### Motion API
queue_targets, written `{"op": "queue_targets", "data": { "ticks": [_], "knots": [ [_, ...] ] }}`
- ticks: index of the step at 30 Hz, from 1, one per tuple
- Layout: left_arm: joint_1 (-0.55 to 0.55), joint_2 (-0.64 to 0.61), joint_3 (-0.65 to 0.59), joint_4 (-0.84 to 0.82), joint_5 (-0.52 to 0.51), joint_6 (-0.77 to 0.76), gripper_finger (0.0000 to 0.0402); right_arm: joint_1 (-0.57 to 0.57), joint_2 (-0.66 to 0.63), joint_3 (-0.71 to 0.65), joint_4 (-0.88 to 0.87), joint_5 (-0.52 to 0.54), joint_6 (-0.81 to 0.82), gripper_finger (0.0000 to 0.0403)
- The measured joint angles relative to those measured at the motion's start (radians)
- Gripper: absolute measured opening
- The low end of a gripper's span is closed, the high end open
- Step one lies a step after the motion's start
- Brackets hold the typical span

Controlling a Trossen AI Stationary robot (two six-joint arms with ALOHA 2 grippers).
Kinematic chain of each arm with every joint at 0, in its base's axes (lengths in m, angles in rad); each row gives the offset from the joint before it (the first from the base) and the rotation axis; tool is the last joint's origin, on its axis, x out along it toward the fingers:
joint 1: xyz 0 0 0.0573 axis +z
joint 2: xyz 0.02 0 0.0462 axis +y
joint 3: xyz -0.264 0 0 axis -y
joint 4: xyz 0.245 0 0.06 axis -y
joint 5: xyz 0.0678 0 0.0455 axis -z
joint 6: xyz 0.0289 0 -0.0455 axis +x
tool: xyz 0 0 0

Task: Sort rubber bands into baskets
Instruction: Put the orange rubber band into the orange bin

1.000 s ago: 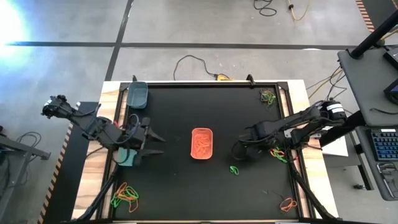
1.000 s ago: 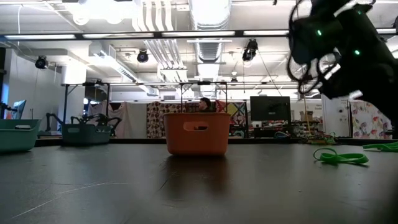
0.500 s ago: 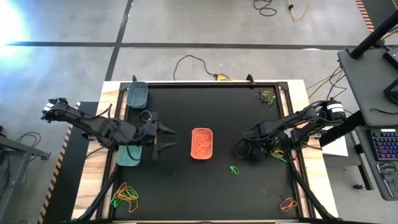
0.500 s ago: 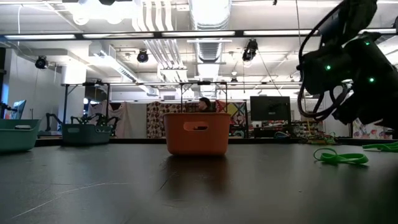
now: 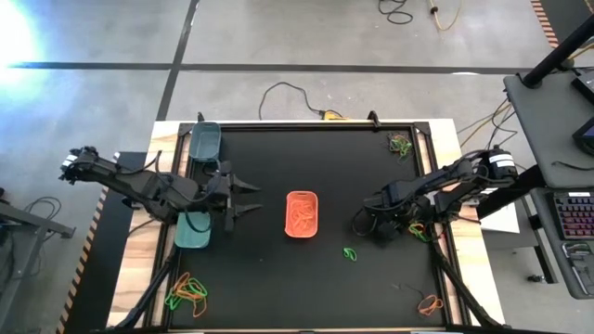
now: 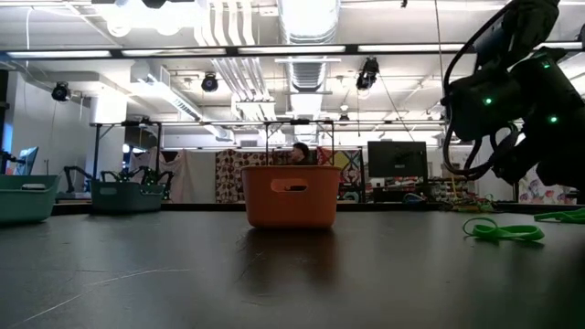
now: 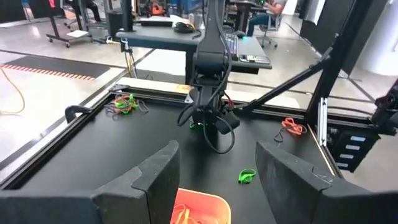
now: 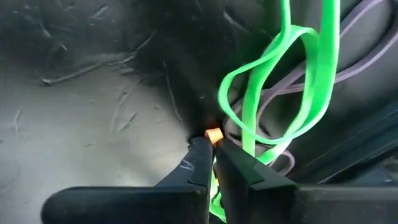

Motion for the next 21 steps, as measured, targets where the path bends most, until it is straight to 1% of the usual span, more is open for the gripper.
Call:
{"op": "queue_targets", "data": {
  "ticks": [4,9,13,21],
  "knots": [
    [0.0,-0.058,0.001,-0.036,-0.038,-0.014,0.0192,0.012,-0.003,0.07,-0.028,0.071,-0.008,0.0009],
    [0.003,-0.125,0.001,-0.074,-0.059,-0.017,0.0192,0.017,-0.003,0.193,-0.002,0.073,-0.057,0.0009],
    [0.003,-0.172,0.001,-0.085,-0.059,-0.017,0.0192,0.017,-0.003,0.267,0.091,0.065,-0.097,0.0009],
    [0.003,-0.251,0.001,-0.094,-0.059,-0.017,0.0192,0.025,-0.008,0.326,0.244,0.054,-0.108,0.0009]
  ]
}}
